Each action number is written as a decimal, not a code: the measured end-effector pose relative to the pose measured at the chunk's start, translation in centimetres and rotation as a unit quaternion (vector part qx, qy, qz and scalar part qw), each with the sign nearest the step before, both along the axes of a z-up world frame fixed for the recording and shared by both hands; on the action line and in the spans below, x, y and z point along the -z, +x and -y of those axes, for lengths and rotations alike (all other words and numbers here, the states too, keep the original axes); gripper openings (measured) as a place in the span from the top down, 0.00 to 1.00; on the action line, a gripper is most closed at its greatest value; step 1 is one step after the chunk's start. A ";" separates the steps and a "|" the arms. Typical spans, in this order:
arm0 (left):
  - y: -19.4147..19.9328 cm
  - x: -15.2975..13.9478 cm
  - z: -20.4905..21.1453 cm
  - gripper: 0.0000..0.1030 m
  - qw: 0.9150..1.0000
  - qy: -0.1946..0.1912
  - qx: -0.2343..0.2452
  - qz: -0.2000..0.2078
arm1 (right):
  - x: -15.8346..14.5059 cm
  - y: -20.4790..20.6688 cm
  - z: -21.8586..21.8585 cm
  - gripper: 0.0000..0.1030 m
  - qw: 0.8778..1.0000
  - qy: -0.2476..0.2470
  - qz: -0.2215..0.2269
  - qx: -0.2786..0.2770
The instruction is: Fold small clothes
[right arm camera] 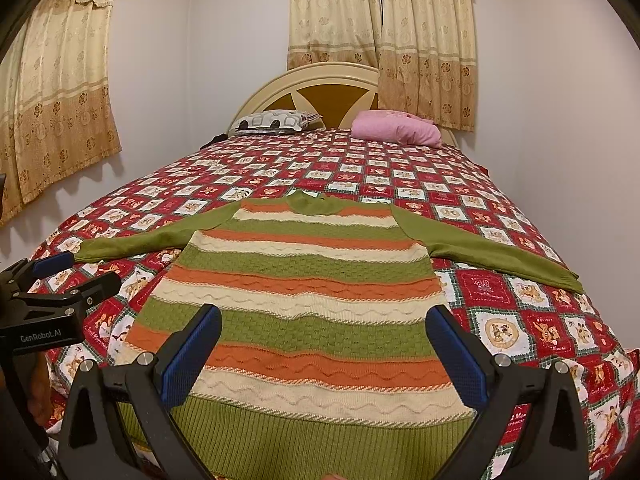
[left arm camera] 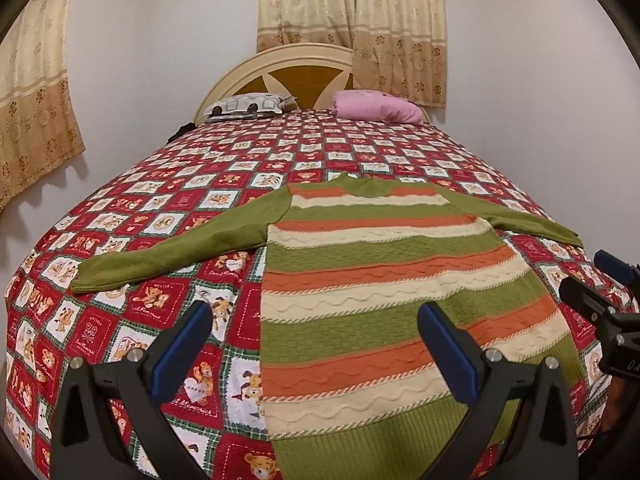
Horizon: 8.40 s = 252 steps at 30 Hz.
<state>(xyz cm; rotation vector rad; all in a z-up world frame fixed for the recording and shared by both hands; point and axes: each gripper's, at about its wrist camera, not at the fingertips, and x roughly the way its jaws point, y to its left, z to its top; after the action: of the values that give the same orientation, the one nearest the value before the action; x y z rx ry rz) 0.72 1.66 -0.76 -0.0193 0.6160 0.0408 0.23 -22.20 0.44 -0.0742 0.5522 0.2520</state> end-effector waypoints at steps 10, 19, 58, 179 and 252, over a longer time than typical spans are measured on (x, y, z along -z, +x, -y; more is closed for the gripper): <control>0.2 0.2 -0.7 0.00 1.000 0.000 -0.004 0.001 | 0.4 -0.1 -0.3 0.01 1.000 -0.001 -0.001 -0.001; 0.1 0.3 -0.5 0.00 1.000 0.000 -0.005 -0.001 | 0.8 -0.1 -0.3 0.01 1.000 0.000 -0.003 -0.001; 1.4 2.5 -0.7 0.00 1.000 0.018 -0.003 -0.012 | 4.5 3.3 2.3 0.01 0.998 0.024 -0.061 -0.002; 27.0 9.0 -1.3 0.53 0.986 -0.074 0.060 -0.137 | 12.3 24.6 -4.7 0.27 0.983 -0.140 -0.097 -0.074; 24.7 10.2 -5.1 0.05 0.979 -0.194 0.007 -0.060 | 9.7 29.4 -4.0 0.30 0.986 -0.014 -0.164 -0.006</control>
<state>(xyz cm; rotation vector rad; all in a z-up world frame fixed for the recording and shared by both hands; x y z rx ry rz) 25.46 6.76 -11.00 -0.3927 0.7366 -0.0928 29.68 -18.19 -9.28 -0.0631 0.8840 0.2704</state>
